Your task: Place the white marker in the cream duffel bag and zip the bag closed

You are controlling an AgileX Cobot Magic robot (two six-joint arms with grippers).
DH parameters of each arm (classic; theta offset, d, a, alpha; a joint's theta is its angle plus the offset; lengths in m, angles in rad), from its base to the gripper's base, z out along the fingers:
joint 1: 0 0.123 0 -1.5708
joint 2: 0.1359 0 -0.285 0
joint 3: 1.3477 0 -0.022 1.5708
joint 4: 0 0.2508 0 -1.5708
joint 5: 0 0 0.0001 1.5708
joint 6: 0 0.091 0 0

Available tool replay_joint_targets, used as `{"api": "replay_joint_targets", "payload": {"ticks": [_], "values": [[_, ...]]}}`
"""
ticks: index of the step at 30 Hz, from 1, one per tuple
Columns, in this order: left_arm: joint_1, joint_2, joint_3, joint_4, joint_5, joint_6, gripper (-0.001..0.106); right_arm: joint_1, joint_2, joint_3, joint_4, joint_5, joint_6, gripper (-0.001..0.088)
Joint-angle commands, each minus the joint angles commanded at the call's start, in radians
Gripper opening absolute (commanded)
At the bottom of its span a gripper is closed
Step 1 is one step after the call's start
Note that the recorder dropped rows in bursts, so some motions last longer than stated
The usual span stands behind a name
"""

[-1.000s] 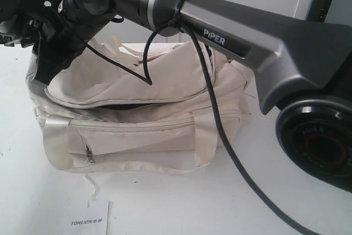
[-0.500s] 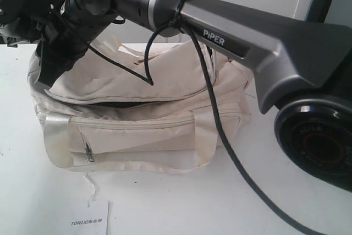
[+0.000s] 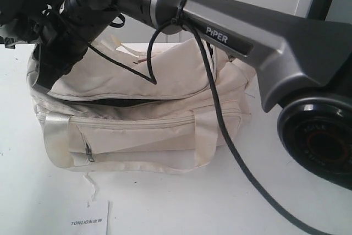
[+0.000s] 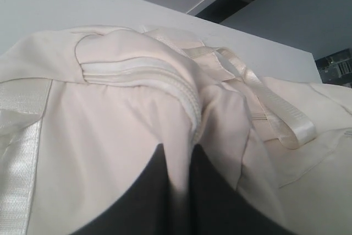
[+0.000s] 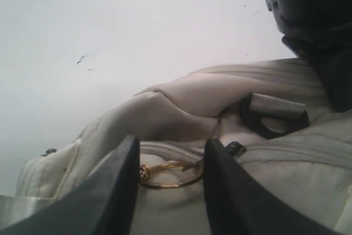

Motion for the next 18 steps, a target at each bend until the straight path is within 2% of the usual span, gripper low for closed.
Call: {"api": "replay_joint_targets", "payload": {"ticks": [18], "values": [[0.000,0.000,0.000,-0.004,-0.008,-0.018,0.000,0.008,-0.026,0.000,0.003,0.070,0.000,0.0000]]}}
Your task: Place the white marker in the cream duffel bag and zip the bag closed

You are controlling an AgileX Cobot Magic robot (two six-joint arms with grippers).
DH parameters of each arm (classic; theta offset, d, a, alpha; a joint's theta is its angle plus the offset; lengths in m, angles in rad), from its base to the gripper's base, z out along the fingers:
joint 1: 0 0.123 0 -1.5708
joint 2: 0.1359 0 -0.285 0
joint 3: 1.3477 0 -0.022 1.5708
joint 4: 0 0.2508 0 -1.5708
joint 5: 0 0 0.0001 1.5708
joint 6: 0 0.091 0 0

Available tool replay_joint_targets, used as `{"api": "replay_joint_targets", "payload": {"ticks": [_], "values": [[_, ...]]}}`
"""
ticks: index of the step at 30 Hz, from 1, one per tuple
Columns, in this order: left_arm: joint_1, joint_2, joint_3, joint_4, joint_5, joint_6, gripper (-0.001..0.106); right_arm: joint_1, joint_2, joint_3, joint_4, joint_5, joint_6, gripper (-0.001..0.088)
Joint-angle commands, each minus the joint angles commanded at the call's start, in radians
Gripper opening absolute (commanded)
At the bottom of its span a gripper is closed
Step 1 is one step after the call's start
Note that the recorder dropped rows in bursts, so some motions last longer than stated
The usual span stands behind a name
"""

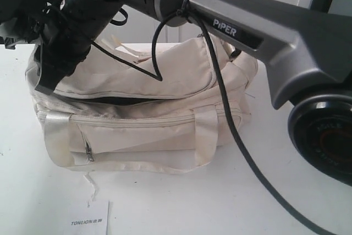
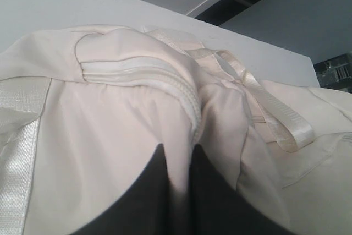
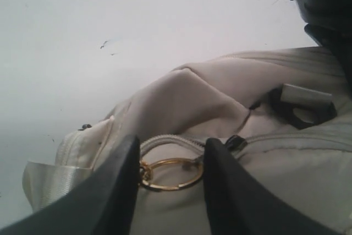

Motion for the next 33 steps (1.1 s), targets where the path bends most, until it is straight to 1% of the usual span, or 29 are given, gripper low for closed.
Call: {"api": "replay_joint_targets", "payload": {"ticks": [16,20,26,32,33], "values": [[0.000,0.000,0.000,-0.004,0.000,0.000,0.000,0.000,-0.002,0.000,0.000,0.047,-0.002,0.0000],[0.000,0.000,0.000,-0.004,0.000,0.000,0.000,0.000,-0.002,0.000,0.021,0.097,-0.044,0.0000],[0.000,0.000,0.000,-0.004,0.000,0.000,0.000,0.000,-0.002,0.000,0.026,0.090,-0.046,0.0000],[0.000,0.000,0.000,-0.004,0.000,0.000,0.000,0.000,-0.011,0.000,0.040,0.138,-0.065,0.0000],[0.000,0.000,0.000,-0.004,0.000,0.000,0.000,0.000,-0.011,0.000,0.048,0.162,-0.080,0.0000]]}}
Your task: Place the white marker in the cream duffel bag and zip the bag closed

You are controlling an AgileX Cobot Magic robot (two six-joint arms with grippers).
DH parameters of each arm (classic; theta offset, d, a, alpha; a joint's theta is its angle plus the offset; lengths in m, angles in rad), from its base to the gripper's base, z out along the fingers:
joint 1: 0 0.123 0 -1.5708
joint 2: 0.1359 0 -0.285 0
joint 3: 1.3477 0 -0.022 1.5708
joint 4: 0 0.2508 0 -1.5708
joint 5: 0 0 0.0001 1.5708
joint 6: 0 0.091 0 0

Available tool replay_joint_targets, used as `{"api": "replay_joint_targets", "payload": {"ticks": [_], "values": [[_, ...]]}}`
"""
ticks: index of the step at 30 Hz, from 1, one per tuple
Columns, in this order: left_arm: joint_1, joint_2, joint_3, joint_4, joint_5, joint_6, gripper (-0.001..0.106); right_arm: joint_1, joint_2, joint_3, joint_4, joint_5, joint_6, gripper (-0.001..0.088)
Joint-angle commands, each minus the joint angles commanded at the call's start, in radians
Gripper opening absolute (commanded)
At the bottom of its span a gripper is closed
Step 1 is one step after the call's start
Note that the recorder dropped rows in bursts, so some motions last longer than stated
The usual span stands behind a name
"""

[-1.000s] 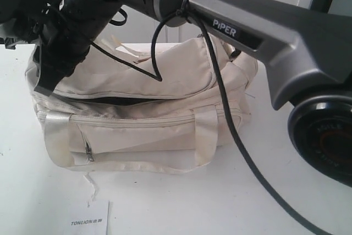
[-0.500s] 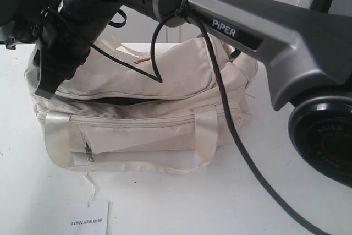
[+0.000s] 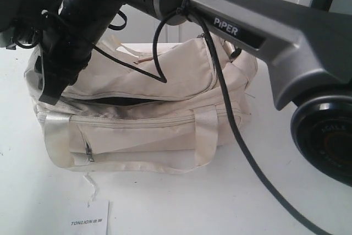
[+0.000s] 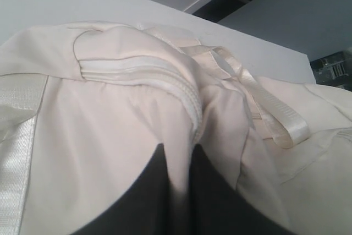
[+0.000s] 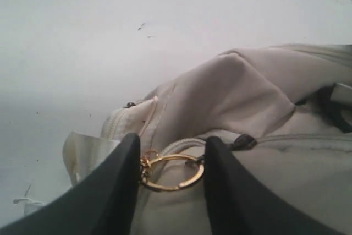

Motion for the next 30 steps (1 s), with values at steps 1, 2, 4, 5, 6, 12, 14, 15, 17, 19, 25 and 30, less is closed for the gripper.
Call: {"api": "replay_joint_targets", "payload": {"ticks": [1,2,4,5,6,12,14,15,17,19,25,30], "values": [[0.000,0.000,0.000,0.000,0.000,0.000,0.000,0.000,0.000,0.000,0.002,0.007,-0.005,0.0000],[0.000,0.000,0.000,0.000,0.000,0.000,0.000,0.000,0.000,0.000,0.000,0.004,-0.010,0.0000],[0.000,0.000,0.000,0.000,0.002,0.000,0.003,0.000,0.000,0.000,-0.002,-0.027,-0.012,0.0000],[0.000,0.000,0.000,0.000,0.004,0.000,0.008,0.000,0.000,0.000,-0.002,-0.031,-0.012,0.0000],[0.000,0.000,0.000,0.000,0.004,0.000,0.016,0.000,0.000,0.000,-0.004,-0.034,-0.012,0.0000],[0.092,-0.040,0.000,0.012,0.133,-0.001,0.068,0.000,0.000,0.000,-0.044,-0.129,-0.012,0.0000],[0.156,-0.075,0.000,0.016,0.201,0.003,0.069,0.000,0.000,0.000,-0.044,-0.170,-0.012,0.0000],[0.181,-0.090,0.002,0.020,0.234,0.003,0.069,0.000,0.002,0.000,-0.045,-0.184,-0.012,0.0000],[0.217,-0.120,0.007,0.051,0.287,0.007,0.069,0.000,0.002,0.000,-0.045,-0.198,-0.012,0.0000],[0.243,-0.153,0.029,0.091,0.339,0.007,0.068,0.000,0.002,0.000,-0.058,-0.195,-0.012,0.0000],[0.228,-0.289,0.239,0.096,0.329,0.036,0.065,0.000,0.002,0.000,-0.089,-0.177,0.001,0.0000],[0.185,-0.350,0.412,0.082,0.304,0.066,0.065,0.000,0.002,0.000,-0.089,-0.161,0.001,0.0000]]}}
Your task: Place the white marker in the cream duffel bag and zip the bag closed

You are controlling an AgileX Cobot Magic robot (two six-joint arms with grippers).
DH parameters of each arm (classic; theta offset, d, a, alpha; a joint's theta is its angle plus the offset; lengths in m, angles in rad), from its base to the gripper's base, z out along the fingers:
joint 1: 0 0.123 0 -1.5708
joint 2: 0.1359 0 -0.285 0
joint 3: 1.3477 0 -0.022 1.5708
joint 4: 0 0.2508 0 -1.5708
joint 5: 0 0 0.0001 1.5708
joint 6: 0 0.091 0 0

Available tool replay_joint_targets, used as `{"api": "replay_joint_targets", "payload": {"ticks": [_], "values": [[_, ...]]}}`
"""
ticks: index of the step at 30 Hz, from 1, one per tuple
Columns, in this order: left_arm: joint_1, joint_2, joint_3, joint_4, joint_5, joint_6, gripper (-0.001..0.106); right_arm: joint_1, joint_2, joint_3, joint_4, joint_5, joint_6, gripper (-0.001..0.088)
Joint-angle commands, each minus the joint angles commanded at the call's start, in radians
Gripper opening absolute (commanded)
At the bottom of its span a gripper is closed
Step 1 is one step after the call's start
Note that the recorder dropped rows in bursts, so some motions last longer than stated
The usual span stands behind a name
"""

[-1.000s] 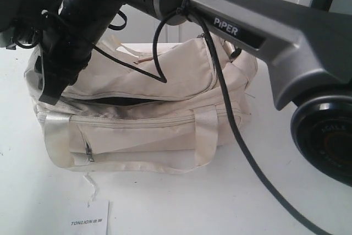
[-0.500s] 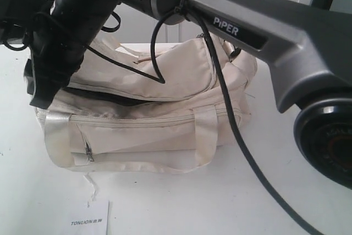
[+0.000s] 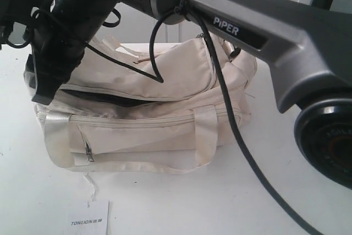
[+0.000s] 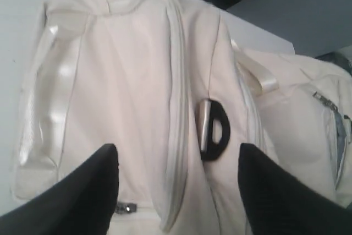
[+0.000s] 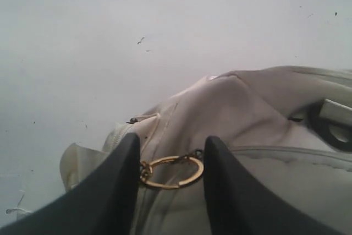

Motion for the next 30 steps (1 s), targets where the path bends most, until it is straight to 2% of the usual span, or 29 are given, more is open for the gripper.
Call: {"api": "replay_joint_targets", "payload": {"ticks": [3,5,12,14,17,20,30], "values": [[-0.054,-0.008,0.099,-0.009,-0.055,0.029,0.066,0.000,0.000,0.000,0.002,-0.002,0.000,0.0000],[-0.073,-0.008,0.124,-0.035,-0.075,0.053,0.066,0.000,0.000,0.000,0.009,-0.002,0.000,0.0000],[-0.100,0.004,0.124,-0.053,-0.134,0.069,0.063,0.000,0.000,0.000,0.009,-0.008,0.000,0.0000],[-0.119,0.012,0.124,-0.062,-0.158,0.074,0.056,0.000,0.000,0.000,0.009,-0.008,0.000,0.0000],[-0.143,0.028,0.124,-0.084,-0.197,0.111,0.035,0.000,0.000,0.000,0.010,-0.008,0.000,0.0000],[-0.146,0.031,0.124,-0.107,-0.201,0.158,0.000,0.000,0.000,0.000,0.013,0.016,0.000,0.0000],[-0.146,0.031,0.124,-0.111,-0.199,0.165,0.000,0.000,0.000,0.000,0.019,0.083,0.005,0.0000]]}}
